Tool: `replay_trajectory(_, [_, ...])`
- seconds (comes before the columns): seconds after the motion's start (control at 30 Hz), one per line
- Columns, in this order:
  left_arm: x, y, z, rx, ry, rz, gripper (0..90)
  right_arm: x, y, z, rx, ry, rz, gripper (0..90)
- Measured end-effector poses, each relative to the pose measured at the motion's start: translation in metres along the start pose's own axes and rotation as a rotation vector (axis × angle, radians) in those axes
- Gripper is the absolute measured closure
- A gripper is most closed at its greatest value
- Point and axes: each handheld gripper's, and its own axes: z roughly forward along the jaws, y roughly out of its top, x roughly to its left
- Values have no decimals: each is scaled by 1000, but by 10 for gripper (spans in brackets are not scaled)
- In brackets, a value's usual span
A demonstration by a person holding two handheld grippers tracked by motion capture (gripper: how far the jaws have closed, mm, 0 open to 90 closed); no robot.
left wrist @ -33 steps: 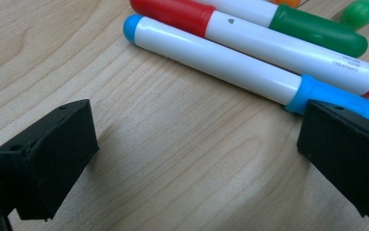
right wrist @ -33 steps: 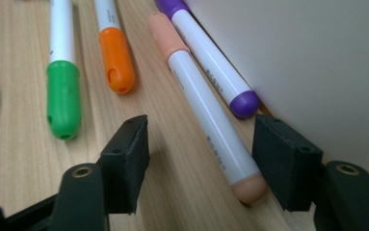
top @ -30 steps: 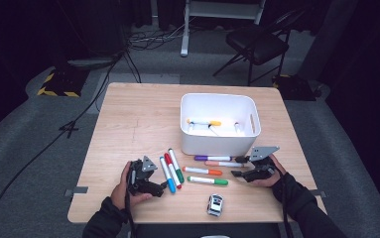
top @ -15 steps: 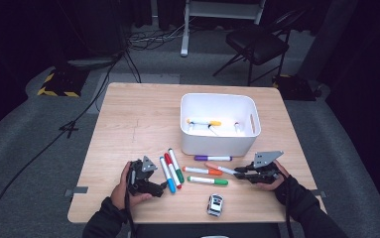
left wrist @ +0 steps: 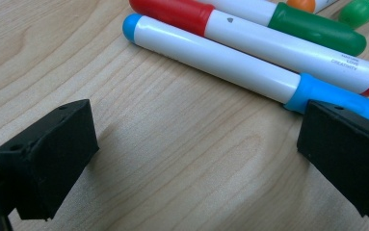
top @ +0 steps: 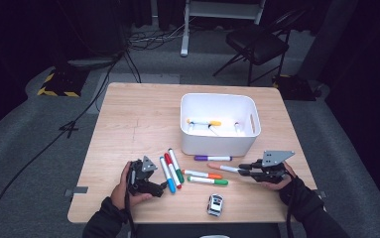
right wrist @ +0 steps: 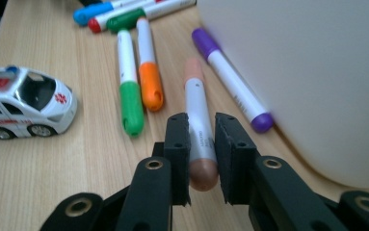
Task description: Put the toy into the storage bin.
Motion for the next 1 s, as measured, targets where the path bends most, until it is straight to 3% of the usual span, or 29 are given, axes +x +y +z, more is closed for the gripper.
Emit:
replay_trajectory(0.33, [-2, -1, 0, 9, -4, -19, 7, 1, 16, -32, -113, -52, -21, 767])
replay_trajectory(0.63, [0, 0, 0, 0, 0, -5, 7, 3, 33, -61, -197, -57, -38, 767])
replay_trajectory(0.87, [-1, 0, 0, 8, -4, -17, 7, 5, 60, -81, -197, -68, -111, 767])
replay_trajectory(1.0, [-1, 0, -1, 11, -7, -19, 7, -1, 76, -88, -198, -88, -124, 767])
